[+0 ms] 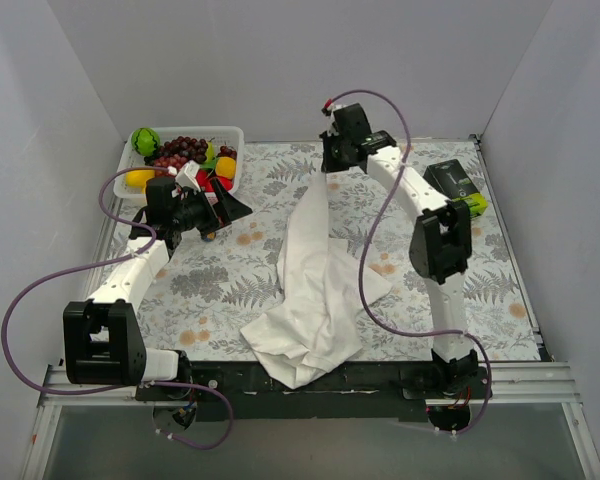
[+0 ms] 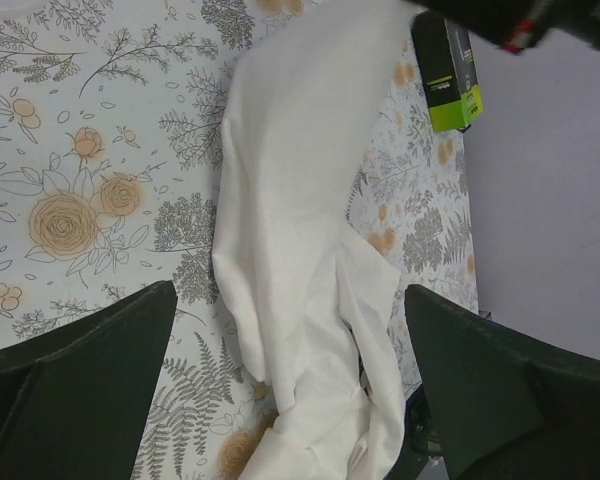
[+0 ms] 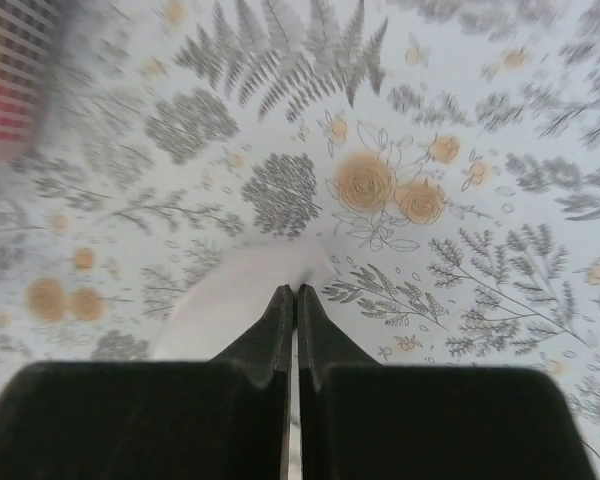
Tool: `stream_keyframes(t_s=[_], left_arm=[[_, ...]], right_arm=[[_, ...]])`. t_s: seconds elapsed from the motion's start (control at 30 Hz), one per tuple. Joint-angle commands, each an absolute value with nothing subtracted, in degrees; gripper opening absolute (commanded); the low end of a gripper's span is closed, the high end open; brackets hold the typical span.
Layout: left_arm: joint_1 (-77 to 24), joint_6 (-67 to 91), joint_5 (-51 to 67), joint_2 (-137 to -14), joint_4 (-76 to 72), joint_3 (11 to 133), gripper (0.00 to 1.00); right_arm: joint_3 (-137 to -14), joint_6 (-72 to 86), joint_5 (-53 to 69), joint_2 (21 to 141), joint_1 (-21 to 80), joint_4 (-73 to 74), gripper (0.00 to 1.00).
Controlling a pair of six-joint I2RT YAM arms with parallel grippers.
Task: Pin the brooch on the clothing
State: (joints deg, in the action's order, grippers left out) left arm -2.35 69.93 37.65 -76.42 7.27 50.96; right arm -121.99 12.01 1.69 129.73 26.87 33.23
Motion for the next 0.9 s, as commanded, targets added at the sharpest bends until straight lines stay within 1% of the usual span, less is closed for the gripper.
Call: stream_keyframes(t_s=[0.0,0.1,0.13,0.2,0.23,0.27,0.33,0.37,0.43,0.47,0.6,0.67,0.73,0.83,0.87], left_arm=[[-2.20,70.40,37.09,-76.11,6.59,51.42,0.98],[-2.81,69.79,36.04,-76.20,6.68,52.12,0.98],[-3.51,69.61,35.60,-76.46,6.94,52.29,0.98],[-4.48,69.09,34.02,-76.73,7.29,53.26,0.98],[-5.87,68.82,33.14,-76.90,8.08,53.61,0.98],[-6.67,68.56,30.96,-77.77,8.61,54.74,0.98],[-9.47,67.68,28.49,-78.92,10.10,55.98,0.98],[-10.36,67.41,26.39,-80.23,10.63,57.29,0.98],[-12.90,66.98,24.79,-81.82,12.03,58.70,0.98],[-13.62,66.97,24.26,-83.22,12.21,59.15,0.98],[-16.69,66.88,22.85,-86.12,12.39,61.43,0.98],[-18.63,66.80,23.11,-87.36,12.39,62.48,0.98],[-20.03,66.62,23.20,-88.68,13.18,63.89,0.98],[-20.21,67.15,23.30,-88.07,13.18,64.16,0.98],[-20.21,67.15,23.12,-87.46,13.18,64.16,0.98]], right_arm=[[-114.91,10.02,-1.74,108.31,26.37,27.25,0.01],[-109.00,9.67,-4.39,99.34,26.19,25.75,0.01],[-104.20,9.75,-5.00,97.14,26.02,25.75,0.01],[-98.90,10.37,-5.80,90.38,25.49,25.49,0.01],[-92.00,10.55,-6.41,88.00,25.31,25.14,0.01],[-88.80,11.33,-6.68,83.37,25.05,24.70,0.01],[-79.51,11.86,-6.59,79.21,24.26,24.78,0.01],[-76.06,12.30,-6.94,75.45,24.08,25.05,0.01],[-70.25,14.23,-7.03,71.91,23.47,25.66,0.01],[-63.79,14.93,-6.77,68.59,23.38,25.58,0.01],[-51.26,18.80,-5.54,62.24,22.94,24.62,0.01],[-49.40,19.51,-3.96,61.18,22.59,23.56,0.01],[-50.35,19.34,-3.43,61.78,22.32,21.02,0.01],[-58.33,17.50,-2.90,66.17,22.24,18.03,0.01],[-60.97,17.06,-2.47,69.40,22.15,17.58,0.01]])
